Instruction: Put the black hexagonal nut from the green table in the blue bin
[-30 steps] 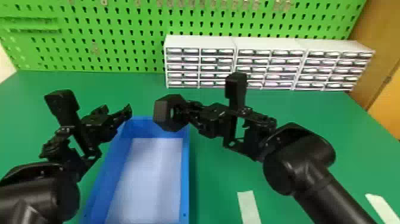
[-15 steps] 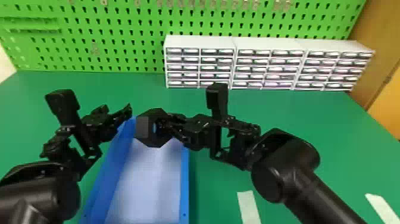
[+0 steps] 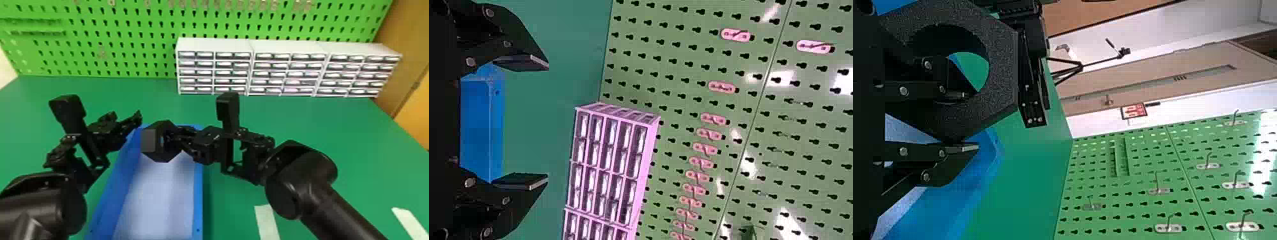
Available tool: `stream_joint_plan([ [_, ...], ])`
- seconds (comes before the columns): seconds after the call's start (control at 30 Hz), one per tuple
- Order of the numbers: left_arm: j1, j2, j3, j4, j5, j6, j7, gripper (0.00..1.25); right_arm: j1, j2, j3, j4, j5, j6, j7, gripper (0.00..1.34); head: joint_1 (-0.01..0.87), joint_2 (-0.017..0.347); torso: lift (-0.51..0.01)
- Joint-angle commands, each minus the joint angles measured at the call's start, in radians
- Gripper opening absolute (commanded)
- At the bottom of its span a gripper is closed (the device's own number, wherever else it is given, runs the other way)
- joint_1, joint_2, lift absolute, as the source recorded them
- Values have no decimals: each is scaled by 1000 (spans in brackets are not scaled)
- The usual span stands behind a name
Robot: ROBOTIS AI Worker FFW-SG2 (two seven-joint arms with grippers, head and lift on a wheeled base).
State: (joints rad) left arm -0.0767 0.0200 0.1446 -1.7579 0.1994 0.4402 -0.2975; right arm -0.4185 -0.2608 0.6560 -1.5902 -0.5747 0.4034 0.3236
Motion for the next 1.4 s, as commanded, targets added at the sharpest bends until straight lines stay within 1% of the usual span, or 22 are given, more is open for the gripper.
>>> stream_joint_plan([
  [0.0, 0, 0, 1, 0, 0, 0, 0, 795, -2, 0, 2, 3, -2, 0, 0, 298, 691, 9, -97],
  [0.03, 0, 1, 0, 0, 2, 0, 0, 795, -2, 0, 2, 3, -2, 0, 0, 305, 691, 9, -97],
  [0.2, 0, 0, -2, 0, 2, 0, 0, 795, -2, 0, 2, 4, -2, 0, 0, 560, 691, 9, -97],
  [0.37, -1, 0, -2, 0, 2, 0, 1, 795, -2, 0, 2, 7, -1, 0, 0, 747, 691, 9, -97],
  [0.97, 0, 0, -5, 0, 3, 0, 0, 795, 1, 0, -10, 9, 7, 0, 0, 765, 691, 9, -97],
  [1.17, 0, 0, -3, 0, 5, 0, 0, 795, 13, 6, -41, 9, 27, 2, 0, 765, 691, 9, -97],
  [1.37, 3, 0, 1, 0, 5, 0, 0, 795, 36, 15, -102, 9, 72, 9, 2, 767, 691, 9, -97],
])
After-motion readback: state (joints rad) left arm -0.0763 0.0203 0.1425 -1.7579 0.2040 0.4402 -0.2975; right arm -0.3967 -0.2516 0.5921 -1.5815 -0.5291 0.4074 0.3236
